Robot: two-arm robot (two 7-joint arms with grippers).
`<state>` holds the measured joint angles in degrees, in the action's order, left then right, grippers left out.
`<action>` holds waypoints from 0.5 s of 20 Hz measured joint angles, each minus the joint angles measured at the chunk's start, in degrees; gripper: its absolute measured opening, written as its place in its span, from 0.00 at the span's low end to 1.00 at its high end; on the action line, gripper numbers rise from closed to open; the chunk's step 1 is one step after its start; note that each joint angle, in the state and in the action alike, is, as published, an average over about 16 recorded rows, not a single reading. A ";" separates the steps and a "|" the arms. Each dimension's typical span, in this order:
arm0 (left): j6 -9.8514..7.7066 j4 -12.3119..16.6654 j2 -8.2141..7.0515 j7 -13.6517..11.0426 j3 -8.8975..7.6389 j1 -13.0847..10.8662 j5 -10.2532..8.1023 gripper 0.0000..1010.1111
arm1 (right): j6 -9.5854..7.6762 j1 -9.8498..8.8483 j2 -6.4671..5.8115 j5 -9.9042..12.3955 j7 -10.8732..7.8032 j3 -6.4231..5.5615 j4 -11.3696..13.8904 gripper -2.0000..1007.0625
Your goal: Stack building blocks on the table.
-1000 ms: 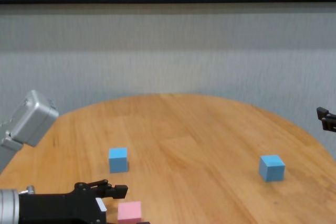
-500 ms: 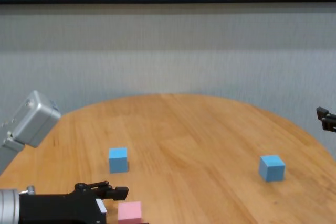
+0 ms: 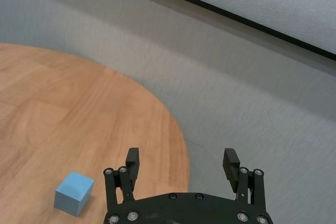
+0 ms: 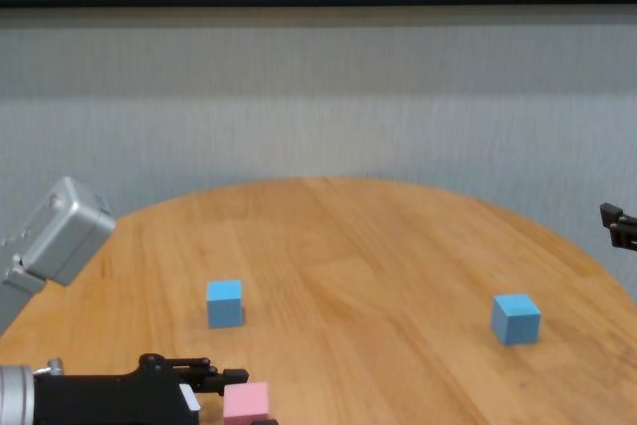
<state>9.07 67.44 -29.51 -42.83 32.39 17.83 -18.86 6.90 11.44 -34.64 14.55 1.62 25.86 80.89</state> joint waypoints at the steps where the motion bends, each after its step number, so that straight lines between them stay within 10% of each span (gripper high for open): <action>1: -0.03 0.06 -0.04 0.07 -0.03 -0.07 0.04 0.67 | 0.00 0.00 0.00 0.00 0.00 0.00 0.00 1.00; 10: -0.34 0.88 -0.54 0.95 -0.42 -0.76 0.52 0.45 | 0.00 0.00 0.00 0.00 0.00 0.00 0.00 1.00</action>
<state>8.73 68.31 -30.05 -41.88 31.97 17.06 -18.34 6.90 11.44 -34.64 14.54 1.62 25.86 80.89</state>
